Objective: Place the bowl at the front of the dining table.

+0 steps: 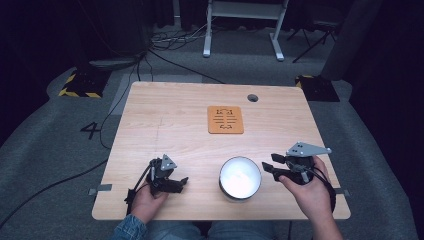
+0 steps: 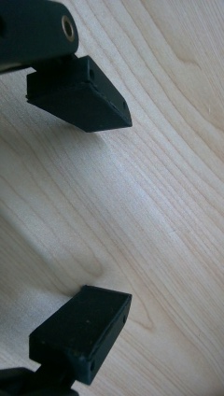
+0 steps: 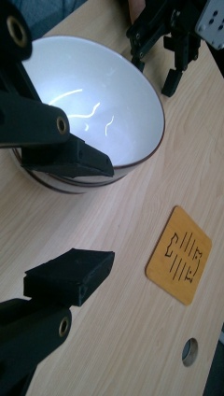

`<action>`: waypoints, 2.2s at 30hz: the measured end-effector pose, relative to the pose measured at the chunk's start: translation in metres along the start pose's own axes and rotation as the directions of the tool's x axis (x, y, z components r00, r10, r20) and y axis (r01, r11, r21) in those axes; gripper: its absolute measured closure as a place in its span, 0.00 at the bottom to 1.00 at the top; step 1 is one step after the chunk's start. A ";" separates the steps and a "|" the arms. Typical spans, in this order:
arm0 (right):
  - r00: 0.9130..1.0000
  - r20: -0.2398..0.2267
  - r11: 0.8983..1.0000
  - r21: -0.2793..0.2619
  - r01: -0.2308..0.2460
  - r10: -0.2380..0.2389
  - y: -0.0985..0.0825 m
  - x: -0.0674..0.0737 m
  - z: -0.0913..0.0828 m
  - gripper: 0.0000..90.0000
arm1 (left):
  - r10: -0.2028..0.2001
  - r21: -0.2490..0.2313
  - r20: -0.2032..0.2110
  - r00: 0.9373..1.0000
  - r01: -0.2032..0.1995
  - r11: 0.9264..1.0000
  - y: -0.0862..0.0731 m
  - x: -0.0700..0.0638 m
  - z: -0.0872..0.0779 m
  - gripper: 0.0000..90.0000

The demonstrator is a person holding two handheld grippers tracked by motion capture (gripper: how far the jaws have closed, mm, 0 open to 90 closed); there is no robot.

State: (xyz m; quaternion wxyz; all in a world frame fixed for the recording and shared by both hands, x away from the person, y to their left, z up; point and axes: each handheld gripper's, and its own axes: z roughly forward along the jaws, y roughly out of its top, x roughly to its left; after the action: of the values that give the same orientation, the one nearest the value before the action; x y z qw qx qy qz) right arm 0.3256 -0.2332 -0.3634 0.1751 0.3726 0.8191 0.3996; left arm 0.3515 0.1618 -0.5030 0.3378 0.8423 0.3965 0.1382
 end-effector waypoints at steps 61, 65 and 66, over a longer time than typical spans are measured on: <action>0.994 0.009 0.965 0.242 0.102 -0.107 0.031 0.027 0.055 0.92 | 0.000 0.001 0.000 1.000 0.000 1.000 0.000 0.000 0.000 0.16; 0.995 0.008 0.967 0.235 0.095 -0.100 0.039 0.026 0.050 0.92 | 0.001 -0.001 -0.001 1.000 -0.001 1.000 0.000 0.000 0.000 0.16; 0.995 0.004 0.968 0.234 0.096 -0.099 0.041 0.026 0.048 0.92 | 0.002 -0.001 -0.001 1.000 -0.002 1.000 0.000 0.000 0.000 0.16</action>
State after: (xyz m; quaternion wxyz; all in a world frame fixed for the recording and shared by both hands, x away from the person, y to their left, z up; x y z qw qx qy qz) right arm 0.3562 -0.1721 -0.3611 0.1560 0.3531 0.8762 0.2885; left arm 0.3517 0.1618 -0.5030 0.3380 0.8425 0.3957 0.1393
